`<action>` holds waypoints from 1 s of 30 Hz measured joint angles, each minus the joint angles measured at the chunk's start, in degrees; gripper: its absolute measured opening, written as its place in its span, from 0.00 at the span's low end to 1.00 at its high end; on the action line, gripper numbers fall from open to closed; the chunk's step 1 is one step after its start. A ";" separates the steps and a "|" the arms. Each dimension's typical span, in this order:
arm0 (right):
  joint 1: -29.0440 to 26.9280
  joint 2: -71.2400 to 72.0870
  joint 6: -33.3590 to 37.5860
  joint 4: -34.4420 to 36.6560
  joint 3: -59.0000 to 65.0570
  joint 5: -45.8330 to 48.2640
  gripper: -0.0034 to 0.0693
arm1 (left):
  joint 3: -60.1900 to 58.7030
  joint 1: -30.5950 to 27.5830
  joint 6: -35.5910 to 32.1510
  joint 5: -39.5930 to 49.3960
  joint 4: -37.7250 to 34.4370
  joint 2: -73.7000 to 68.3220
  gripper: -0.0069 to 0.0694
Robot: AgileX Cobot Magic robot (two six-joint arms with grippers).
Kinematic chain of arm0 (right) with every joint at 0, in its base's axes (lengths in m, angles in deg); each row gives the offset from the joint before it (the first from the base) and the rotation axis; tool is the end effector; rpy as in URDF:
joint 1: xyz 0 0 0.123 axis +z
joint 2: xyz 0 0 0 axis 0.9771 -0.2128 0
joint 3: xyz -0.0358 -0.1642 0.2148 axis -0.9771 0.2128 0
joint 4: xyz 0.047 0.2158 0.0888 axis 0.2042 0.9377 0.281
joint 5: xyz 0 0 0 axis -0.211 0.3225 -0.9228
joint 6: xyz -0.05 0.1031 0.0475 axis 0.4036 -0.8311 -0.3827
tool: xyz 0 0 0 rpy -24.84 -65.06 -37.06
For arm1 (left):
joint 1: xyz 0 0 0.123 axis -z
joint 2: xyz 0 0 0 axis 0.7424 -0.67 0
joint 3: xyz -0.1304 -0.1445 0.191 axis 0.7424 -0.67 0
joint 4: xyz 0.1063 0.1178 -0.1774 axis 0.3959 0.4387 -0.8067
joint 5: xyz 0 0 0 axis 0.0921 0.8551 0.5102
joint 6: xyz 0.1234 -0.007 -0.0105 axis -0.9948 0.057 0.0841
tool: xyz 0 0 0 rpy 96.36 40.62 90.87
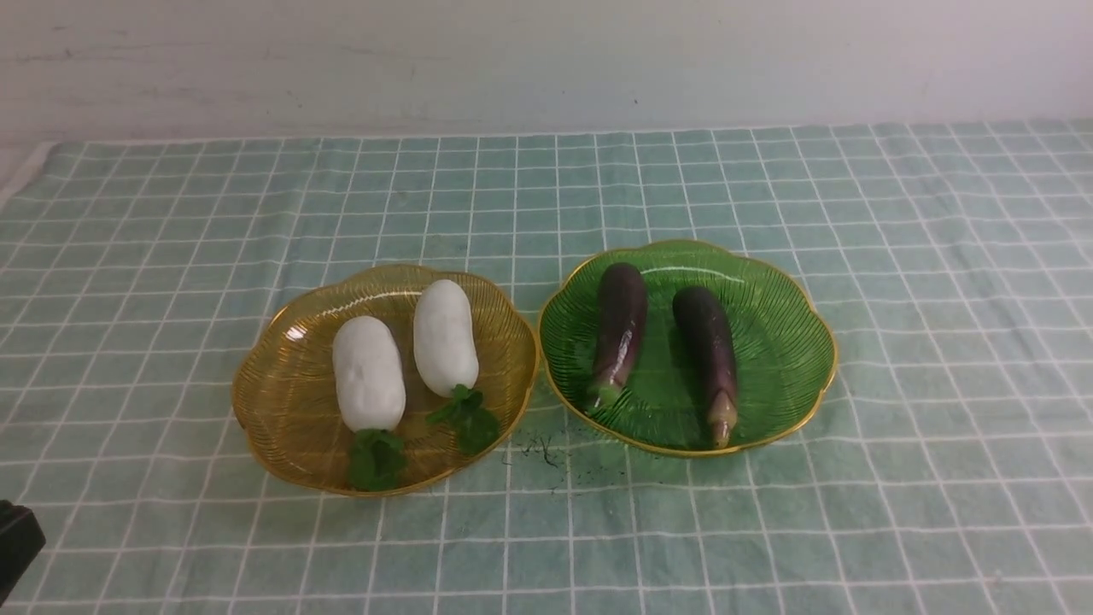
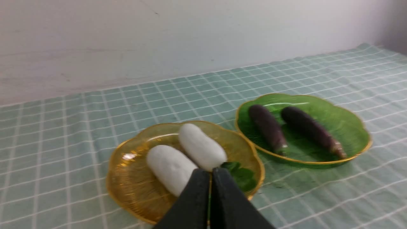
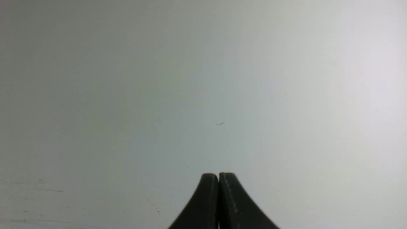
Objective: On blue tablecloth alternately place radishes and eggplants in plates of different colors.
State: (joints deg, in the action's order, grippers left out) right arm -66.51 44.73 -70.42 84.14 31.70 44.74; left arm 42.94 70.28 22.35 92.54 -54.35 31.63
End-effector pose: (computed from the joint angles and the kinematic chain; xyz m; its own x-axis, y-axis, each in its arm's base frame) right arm 0.0389 0.0109 0.3384 0.3595 0.0472 -0.9320 -0.2091 0.9774 -0.0311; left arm 0.0670 -0.0216 0.2730 -0.1167 0.0624 -0.9912 0.3407 0.9400 0.0190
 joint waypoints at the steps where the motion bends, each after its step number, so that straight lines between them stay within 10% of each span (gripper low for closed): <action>1: 0.00 0.00 0.00 0.00 0.00 0.00 0.03 | -1.67 -2.02 -1.83 -1.07 -0.88 0.87 0.08; 10: 0.00 0.00 0.02 0.00 0.00 0.01 0.03 | -19.40 -17.06 -8.50 -9.43 -4.58 5.30 0.08; 30: 0.00 0.00 0.02 0.00 0.00 0.01 0.03 | -21.99 -17.41 -8.57 -6.37 -4.67 5.30 0.08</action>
State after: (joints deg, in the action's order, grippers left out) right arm -66.51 44.73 -70.39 84.14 31.70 44.75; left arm 20.95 52.87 13.79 86.17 -59.02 36.93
